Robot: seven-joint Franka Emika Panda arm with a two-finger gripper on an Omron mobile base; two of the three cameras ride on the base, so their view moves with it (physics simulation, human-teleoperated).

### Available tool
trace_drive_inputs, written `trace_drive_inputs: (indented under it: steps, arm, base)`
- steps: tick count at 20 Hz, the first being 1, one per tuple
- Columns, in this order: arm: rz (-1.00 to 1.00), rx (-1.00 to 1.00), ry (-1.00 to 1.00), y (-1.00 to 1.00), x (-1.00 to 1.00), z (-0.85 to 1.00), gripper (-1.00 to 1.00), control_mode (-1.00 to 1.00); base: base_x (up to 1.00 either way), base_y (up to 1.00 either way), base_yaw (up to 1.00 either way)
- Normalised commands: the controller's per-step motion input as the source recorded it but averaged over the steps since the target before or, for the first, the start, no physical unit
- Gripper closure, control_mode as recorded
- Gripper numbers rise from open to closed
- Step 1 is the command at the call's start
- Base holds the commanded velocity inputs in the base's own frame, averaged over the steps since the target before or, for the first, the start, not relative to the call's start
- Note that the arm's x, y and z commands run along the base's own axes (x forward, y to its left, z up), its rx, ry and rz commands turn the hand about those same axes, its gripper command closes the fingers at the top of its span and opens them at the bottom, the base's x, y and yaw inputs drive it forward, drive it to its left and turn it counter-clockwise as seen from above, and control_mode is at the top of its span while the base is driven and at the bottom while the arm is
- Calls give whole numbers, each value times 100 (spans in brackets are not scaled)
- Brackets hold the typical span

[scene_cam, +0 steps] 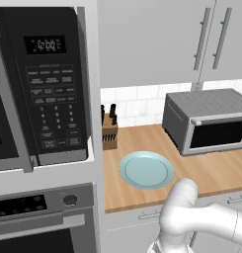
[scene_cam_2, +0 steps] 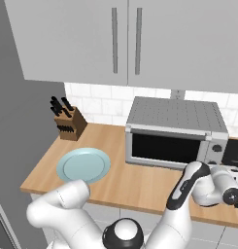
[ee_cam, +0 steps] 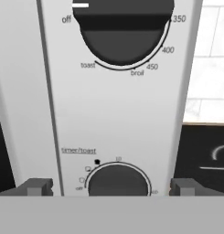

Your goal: Pick up the kebab skewer and baguette bread, and place them inside the toaster oven. Close the toaster oven door and start by setting the timer.

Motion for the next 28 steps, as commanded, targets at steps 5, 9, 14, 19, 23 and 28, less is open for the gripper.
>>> trace_drive_inputs:
  steps: [5, 9, 14, 19, 23, 28]
  arm:
    - [0, 2, 0, -16, 4, 0, -100, -100]
    - [0, 0, 0, -11, 4, 0, -100, -100]
    - [0, 0, 0, -3, 19, 0, -100, -100]
    - [0, 0, 0, 0, 7, 0, -100, -100]
    - [0, 0, 0, 0, 9, 0, -100, -100]
    - [-1, 0, 0, 0, 0, 0, -100, -100]
  base:
    - [0, 0, 0]
    - [0, 0, 0]
    - [0, 0, 0]
    - [0, 0, 0]
    - [0, 0, 0]
    - [0, 0, 0]
